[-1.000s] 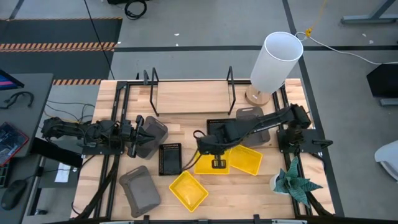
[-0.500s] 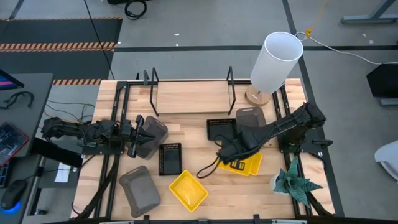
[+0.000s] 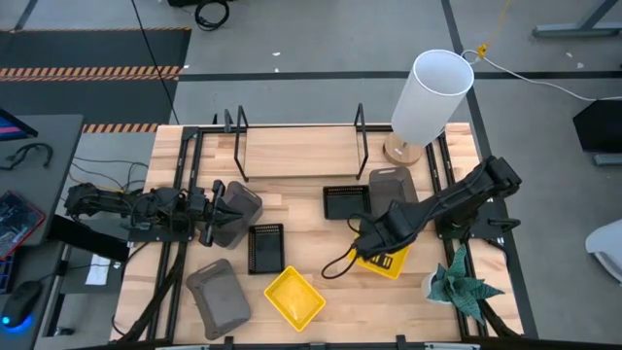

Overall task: Stack baskets on shelf by color
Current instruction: Stack the middle yellow bin on top of the right yellow bin

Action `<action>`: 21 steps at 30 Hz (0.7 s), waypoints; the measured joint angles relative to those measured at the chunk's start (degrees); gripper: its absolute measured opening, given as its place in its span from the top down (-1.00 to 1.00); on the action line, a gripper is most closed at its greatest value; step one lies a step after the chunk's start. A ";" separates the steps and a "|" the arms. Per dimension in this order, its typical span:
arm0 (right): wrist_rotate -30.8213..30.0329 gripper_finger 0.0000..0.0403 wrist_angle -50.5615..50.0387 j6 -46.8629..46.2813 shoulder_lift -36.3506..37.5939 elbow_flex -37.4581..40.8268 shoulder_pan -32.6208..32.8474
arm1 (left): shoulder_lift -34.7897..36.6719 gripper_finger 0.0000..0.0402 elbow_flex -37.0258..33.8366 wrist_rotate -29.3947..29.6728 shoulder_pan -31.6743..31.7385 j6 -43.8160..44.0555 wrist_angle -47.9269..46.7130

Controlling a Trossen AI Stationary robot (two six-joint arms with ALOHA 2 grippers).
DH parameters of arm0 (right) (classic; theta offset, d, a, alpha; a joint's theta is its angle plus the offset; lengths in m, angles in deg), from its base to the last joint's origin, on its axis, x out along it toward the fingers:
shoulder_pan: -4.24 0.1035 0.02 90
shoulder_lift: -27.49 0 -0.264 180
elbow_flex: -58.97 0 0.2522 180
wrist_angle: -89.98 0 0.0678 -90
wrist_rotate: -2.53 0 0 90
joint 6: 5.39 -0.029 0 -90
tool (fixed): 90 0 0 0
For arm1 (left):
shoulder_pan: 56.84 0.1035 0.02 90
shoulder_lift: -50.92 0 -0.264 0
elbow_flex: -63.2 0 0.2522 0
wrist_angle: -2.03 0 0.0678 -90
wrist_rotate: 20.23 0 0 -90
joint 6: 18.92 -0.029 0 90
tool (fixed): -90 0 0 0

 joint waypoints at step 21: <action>7.32 0.55 24.88 1.25 -0.42 8.89 -0.04 | 0.01 0.81 -0.01 0.00 0.00 -0.01 -0.02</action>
